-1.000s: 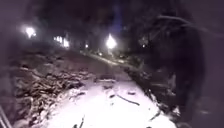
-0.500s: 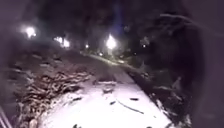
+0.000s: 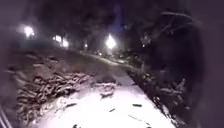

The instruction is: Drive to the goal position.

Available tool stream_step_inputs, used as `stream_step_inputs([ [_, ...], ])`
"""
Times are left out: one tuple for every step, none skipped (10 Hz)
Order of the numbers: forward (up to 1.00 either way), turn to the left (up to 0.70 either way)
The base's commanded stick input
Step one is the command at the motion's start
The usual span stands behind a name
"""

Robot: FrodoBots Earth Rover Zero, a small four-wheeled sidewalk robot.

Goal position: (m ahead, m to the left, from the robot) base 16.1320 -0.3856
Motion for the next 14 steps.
stream_step_inputs([
  [0.45, 0.0],
  [0.45, 0.0],
  [0.45, 0.0],
  [0.45, 0.0],
  [0.45, 0.0],
  [0.45, 0.0],
  [0.45, 0.0],
  [0.45, 0.0],
  [0.45, 0.0],
  [0.45, 0.0],
  [0.45, 0.0],
  [0.45, 0.0],
  [0.45, 0.0],
  [0.45, 0.0],
])
